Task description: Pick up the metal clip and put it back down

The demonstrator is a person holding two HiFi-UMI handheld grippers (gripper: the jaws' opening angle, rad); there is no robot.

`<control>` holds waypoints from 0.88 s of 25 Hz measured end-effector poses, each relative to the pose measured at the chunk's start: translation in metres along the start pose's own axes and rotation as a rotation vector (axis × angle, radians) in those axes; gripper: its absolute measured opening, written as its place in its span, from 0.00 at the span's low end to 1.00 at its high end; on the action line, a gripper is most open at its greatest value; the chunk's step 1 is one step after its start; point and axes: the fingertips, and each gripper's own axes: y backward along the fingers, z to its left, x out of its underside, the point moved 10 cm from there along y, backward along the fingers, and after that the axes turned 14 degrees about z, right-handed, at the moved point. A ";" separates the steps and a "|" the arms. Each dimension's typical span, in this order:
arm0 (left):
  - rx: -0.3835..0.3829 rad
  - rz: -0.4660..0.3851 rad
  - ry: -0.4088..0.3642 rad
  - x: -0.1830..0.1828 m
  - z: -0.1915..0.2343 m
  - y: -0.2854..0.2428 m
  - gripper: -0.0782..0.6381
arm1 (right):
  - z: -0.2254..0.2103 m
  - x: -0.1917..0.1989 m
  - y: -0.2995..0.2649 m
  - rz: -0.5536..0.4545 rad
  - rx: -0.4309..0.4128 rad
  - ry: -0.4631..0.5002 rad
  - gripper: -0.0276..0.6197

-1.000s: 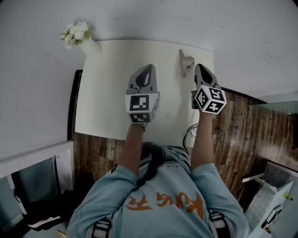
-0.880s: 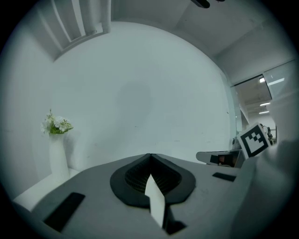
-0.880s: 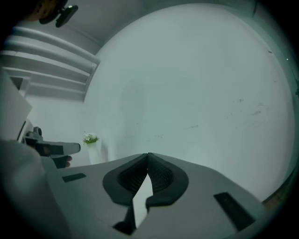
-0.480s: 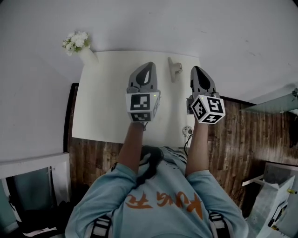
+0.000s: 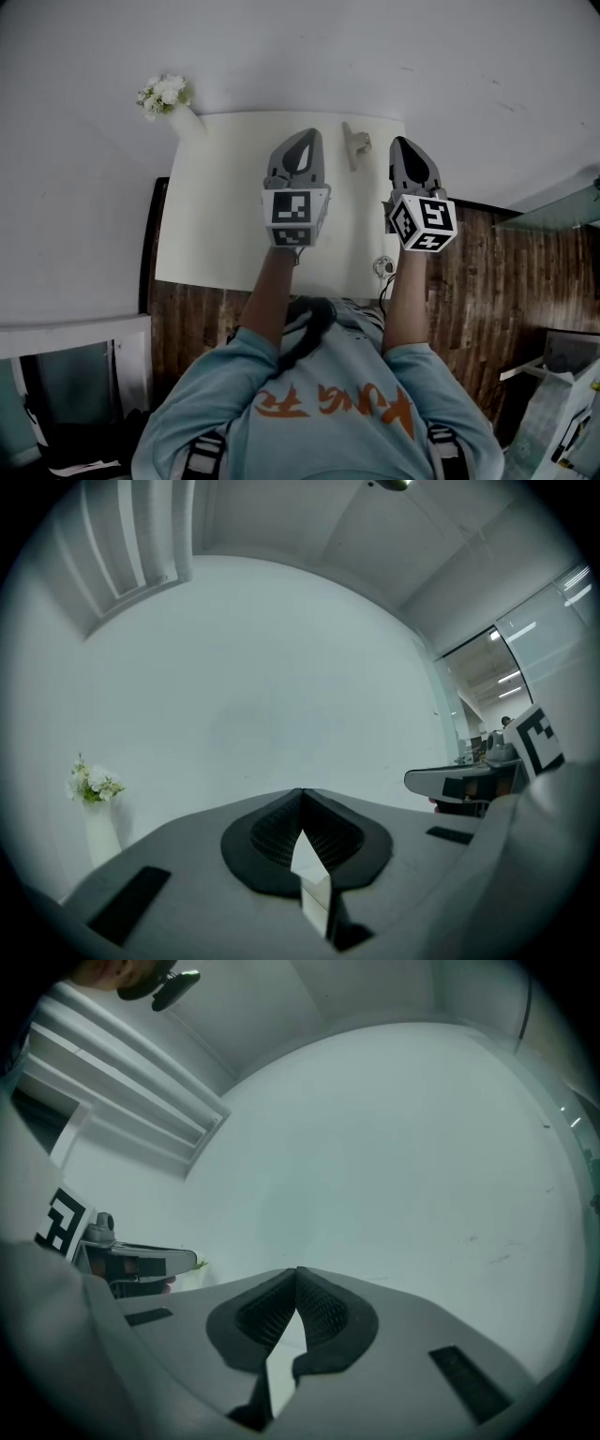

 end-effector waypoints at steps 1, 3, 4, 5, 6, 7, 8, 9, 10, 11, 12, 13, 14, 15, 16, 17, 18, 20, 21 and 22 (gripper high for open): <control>-0.001 0.006 -0.001 0.000 0.000 0.000 0.13 | 0.000 0.000 0.000 0.000 0.000 0.002 0.06; -0.003 0.009 -0.004 0.000 0.001 -0.001 0.13 | -0.001 0.001 0.000 0.001 0.004 0.000 0.06; -0.002 0.007 -0.007 0.000 0.000 -0.001 0.13 | -0.002 0.001 0.000 0.003 0.007 -0.002 0.06; 0.000 0.007 -0.010 0.000 0.000 -0.001 0.13 | -0.002 0.002 0.001 0.003 0.009 -0.003 0.06; 0.003 0.010 -0.011 0.000 -0.001 -0.001 0.13 | -0.003 0.002 0.001 0.003 0.010 -0.004 0.06; 0.006 0.015 -0.010 0.001 -0.001 -0.001 0.13 | -0.002 0.002 0.001 0.004 0.010 -0.003 0.06; 0.010 0.019 -0.009 0.001 -0.002 -0.001 0.13 | -0.002 0.002 0.001 0.004 0.011 -0.002 0.06; 0.013 0.017 -0.006 0.001 -0.002 -0.001 0.13 | -0.002 0.002 0.002 0.006 0.011 -0.001 0.06; 0.016 0.015 -0.004 0.001 -0.002 -0.001 0.13 | -0.002 0.003 0.002 0.007 0.012 -0.001 0.06; 0.017 0.016 -0.003 0.002 -0.002 -0.001 0.13 | -0.003 0.003 0.002 0.008 0.013 -0.001 0.06; 0.019 0.019 -0.004 0.002 -0.003 -0.001 0.13 | -0.003 0.004 0.002 0.009 0.014 -0.001 0.06; 0.020 0.020 -0.008 0.003 -0.002 -0.001 0.13 | -0.003 0.004 0.002 0.011 0.016 -0.001 0.06; 0.022 0.020 -0.011 0.004 -0.002 -0.001 0.13 | -0.003 0.005 0.003 0.013 0.019 0.003 0.06; 0.023 0.023 -0.012 0.004 -0.002 0.000 0.13 | -0.002 0.005 0.003 0.016 0.022 0.010 0.06; 0.023 0.025 -0.011 0.005 -0.002 0.000 0.13 | -0.001 0.006 0.003 0.019 0.025 0.018 0.06; 0.024 0.026 -0.010 0.005 -0.002 0.000 0.13 | 0.000 0.006 0.003 0.021 0.026 0.024 0.06; 0.026 0.024 -0.009 0.005 -0.003 0.000 0.13 | 0.000 0.005 0.004 0.022 0.027 0.027 0.06; 0.027 0.018 -0.009 0.005 -0.003 -0.001 0.13 | -0.001 0.005 0.003 0.023 0.028 0.029 0.06; 0.027 0.018 -0.010 0.005 -0.003 -0.001 0.13 | -0.001 0.005 0.003 0.024 0.029 0.029 0.06; 0.027 0.018 -0.011 0.006 -0.003 -0.002 0.13 | -0.002 0.005 0.003 0.024 0.029 0.029 0.06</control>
